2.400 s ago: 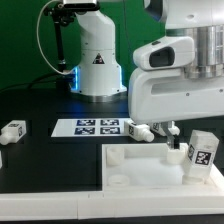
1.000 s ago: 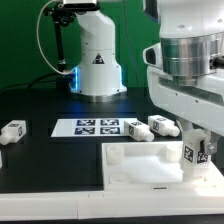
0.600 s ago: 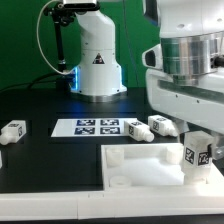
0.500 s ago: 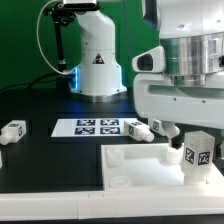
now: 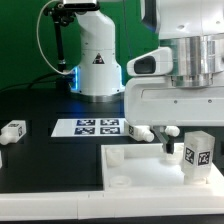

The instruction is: Assemble one leg

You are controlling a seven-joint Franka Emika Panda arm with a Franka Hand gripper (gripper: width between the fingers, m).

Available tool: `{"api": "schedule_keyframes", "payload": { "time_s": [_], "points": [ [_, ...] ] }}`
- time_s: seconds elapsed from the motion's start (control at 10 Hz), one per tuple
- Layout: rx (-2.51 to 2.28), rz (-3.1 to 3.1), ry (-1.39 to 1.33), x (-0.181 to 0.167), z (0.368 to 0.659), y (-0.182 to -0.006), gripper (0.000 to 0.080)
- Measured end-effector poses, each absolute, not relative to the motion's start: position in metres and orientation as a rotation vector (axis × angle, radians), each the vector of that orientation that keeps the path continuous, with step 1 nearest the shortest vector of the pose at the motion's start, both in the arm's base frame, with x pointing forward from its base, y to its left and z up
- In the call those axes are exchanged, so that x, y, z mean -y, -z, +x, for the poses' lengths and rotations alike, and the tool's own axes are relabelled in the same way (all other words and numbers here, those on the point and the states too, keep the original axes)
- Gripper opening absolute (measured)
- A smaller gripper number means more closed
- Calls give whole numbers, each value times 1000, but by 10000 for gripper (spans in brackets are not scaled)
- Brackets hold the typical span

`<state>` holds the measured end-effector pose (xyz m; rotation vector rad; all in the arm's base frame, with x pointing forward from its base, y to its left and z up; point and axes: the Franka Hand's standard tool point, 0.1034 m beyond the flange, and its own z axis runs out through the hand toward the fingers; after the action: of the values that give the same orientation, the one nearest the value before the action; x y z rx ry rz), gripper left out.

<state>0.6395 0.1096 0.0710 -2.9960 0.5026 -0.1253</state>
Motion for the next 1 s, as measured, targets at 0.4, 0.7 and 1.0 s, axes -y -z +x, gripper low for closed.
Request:
{"api": "schedule_keyframes", "payload": {
  "time_s": [0.4, 0.7, 1.0],
  "points": [
    [-107, -3076, 150, -117, 640, -73, 529],
    [-320, -3054, 143, -115, 641, -72, 289],
    [-707, -2980, 134, -113, 641, -71, 289]
  ]
}}
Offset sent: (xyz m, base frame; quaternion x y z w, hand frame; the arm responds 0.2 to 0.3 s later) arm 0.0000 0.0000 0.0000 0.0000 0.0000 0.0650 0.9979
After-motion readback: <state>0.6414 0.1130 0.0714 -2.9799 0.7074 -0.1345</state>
